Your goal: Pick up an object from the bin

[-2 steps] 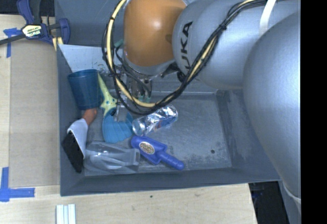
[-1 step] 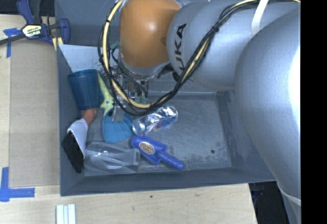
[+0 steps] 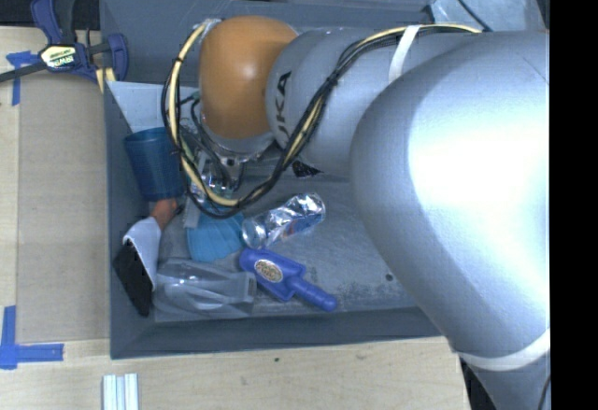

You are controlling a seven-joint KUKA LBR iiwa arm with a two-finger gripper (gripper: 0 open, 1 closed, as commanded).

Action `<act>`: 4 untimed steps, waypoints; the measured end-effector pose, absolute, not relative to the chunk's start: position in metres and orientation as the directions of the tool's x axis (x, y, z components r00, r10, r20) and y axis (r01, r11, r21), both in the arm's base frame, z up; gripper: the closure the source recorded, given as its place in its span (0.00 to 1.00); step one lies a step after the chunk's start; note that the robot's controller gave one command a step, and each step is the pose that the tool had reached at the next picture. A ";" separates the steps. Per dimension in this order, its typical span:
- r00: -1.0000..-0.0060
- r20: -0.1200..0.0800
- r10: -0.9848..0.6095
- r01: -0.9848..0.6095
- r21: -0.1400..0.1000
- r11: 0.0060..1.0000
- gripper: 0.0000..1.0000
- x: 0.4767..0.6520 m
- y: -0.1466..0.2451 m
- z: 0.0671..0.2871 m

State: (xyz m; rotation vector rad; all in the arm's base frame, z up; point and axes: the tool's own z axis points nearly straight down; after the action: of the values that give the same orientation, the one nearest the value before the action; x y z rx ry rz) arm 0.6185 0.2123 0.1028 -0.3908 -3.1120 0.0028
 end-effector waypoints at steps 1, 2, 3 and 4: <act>-0.982 -0.018 0.189 0.189 0.008 0.982 0.00 0.592 0.201 0.122; -0.973 -0.013 0.229 0.229 0.008 0.973 0.00 0.610 0.219 0.222; -0.983 -0.011 0.185 0.185 0.002 0.983 0.00 0.596 0.193 0.230; -0.909 -0.008 0.416 0.416 0.007 0.909 0.00 0.594 0.198 0.156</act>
Offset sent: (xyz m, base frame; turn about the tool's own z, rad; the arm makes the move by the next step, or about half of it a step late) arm -0.0110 0.0057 0.1128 -0.0160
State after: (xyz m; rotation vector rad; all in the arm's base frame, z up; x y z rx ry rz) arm 0.5935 0.1980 0.1556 -0.6706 -3.0791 -0.0084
